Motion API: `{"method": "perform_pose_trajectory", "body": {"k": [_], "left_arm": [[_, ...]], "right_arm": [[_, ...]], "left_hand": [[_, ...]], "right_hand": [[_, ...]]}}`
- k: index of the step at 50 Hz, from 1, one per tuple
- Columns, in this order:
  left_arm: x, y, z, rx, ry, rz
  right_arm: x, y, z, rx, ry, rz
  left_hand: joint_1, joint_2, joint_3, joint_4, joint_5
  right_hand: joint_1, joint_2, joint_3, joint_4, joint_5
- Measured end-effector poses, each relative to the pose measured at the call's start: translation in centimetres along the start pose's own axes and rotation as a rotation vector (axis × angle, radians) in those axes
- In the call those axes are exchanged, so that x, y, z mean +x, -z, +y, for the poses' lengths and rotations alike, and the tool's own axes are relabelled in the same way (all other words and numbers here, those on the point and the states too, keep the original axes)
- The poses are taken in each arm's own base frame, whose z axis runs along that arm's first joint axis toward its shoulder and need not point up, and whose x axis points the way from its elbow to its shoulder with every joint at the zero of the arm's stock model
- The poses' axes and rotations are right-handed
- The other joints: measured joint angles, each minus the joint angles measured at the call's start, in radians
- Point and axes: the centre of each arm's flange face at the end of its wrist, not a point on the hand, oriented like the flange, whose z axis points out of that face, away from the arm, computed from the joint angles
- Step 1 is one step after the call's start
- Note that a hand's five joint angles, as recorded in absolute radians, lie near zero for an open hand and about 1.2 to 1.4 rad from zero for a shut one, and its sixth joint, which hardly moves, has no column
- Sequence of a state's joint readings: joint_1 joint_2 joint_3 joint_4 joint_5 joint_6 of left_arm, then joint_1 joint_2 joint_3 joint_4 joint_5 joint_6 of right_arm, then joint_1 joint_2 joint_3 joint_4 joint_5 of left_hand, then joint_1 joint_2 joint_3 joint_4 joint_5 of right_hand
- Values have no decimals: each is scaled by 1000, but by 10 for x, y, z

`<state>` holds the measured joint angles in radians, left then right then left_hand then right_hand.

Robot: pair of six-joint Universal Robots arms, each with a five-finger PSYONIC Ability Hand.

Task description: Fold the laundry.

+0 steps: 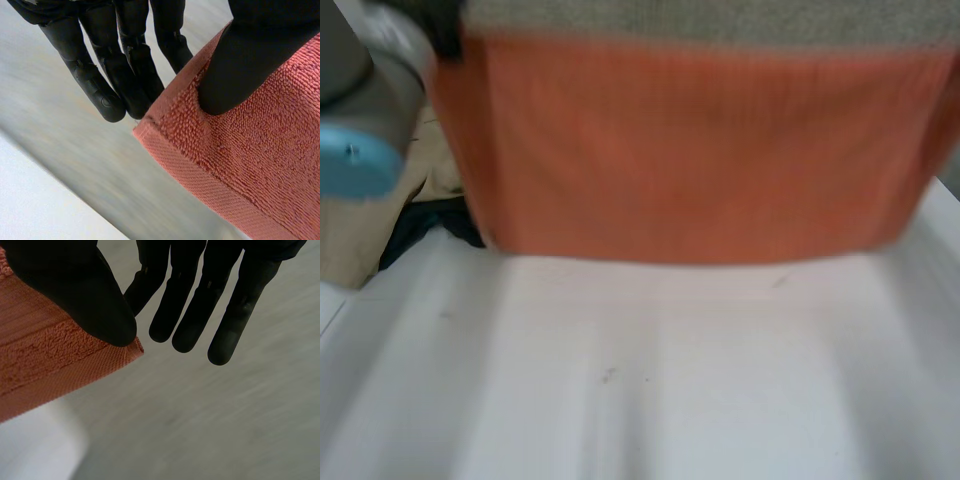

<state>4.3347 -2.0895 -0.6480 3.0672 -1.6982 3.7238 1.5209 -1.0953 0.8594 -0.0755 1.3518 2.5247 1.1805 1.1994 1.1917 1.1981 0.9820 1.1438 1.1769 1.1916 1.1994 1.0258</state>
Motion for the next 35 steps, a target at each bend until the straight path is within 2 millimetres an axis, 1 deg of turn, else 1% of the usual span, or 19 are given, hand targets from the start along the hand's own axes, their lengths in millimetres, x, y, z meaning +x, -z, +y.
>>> {"method": "perform_pose_trajectory", "body": {"k": [2, 5, 7, 10, 11, 17, 20, 21, 23, 25, 26, 27, 28, 29, 30, 32, 34, 35], "left_arm": [[-20, -10, -26, 129, 66, -109], [-37, -15, -49, 256, 128, -200], [-41, -15, -55, 296, 148, -223], [-38, -15, -50, 296, 154, -218], [-35, -15, -45, 285, 152, -209], [-9, -10, -2, 158, 129, -124], [11, -2, 31, 60, 117, -59], [13, -1, 35, 48, 115, -51], [28, 8, 58, -22, 106, 1], [38, 16, 72, -68, 99, 38], [38, 16, 72, -68, 99, 38], [53, 30, 92, -131, 82, 100], [60, 38, 101, -161, 69, 133], [62, 41, 104, -171, 63, 144], [71, 54, 117, -214, 31, 196], [78, 66, 126, -245, 0, 236], [84, 83, 137, -284, -52, 291], [87, 95, 143, -307, -90, 326]], "right_arm": [[21, -11, -23, 154, -78, 110], [39, -15, -43, 296, -143, 189], [44, -14, -49, 344, -169, 210], [41, -10, -48, 348, -184, 203], [38, -9, -45, 337, -187, 192], [9, 3, -21, 218, -190, 84], [-12, 13, 1, 126, -184, 8], [-15, 14, 4, 112, -183, -2], [-30, 23, 22, 39, -174, -57], [-41, 31, 36, -18, -166, -98], [-41, 31, 36, -18, -166, -98], [-53, 43, 55, -99, -152, -153], [-60, 52, 66, -150, -144, -187], [-61, 54, 69, -161, -141, -195], [-68, 66, 83, -231, -127, -240], [-73, 79, 95, -298, -112, -285], [-76, 95, 108, -378, -89, -340], [-75, 104, 114, -424, -69, -369]], "left_hand": [[0, 0, 0, 0, 0], [0, 0, 0, 0, 0], [0, 0, 0, 0, 0], [0, 0, 0, 0, 0], [0, 0, 0, 0, 0], [0, 0, 0, 0, 0], [0, 0, 0, 0, 0], [0, 0, 0, 0, 0], [0, 0, 0, 0, 0], [0, 0, 0, 0, 0], [0, 0, 0, 0, 0], [0, 0, 0, 0, 0], [0, 0, 0, 0, 0], [0, 0, 0, 0, 0], [0, 0, 0, 0, 0], [0, 0, 0, 0, 0], [0, 0, 0, 0, 0], [0, 0, 0, 0, 0]], "right_hand": [[0, 0, 0, 0, 0], [0, 0, 0, 0, 0], [0, 0, 0, 0, 0], [0, 0, 0, 0, 0], [0, 0, 0, 0, 0], [0, 0, 0, 0, 0], [0, 0, 0, 0, 0], [0, 0, 0, 0, 0], [0, 0, 0, 0, 0], [0, 0, 0, 0, 0], [0, 0, 0, 0, 0], [0, 0, 0, 0, 0], [0, 0, 0, 0, 0], [0, 0, 0, 0, 0], [0, 0, 0, 0, 0], [0, 0, 0, 0, 0], [0, 0, 0, 0, 0], [0, 0, 0, 0, 0]]}}
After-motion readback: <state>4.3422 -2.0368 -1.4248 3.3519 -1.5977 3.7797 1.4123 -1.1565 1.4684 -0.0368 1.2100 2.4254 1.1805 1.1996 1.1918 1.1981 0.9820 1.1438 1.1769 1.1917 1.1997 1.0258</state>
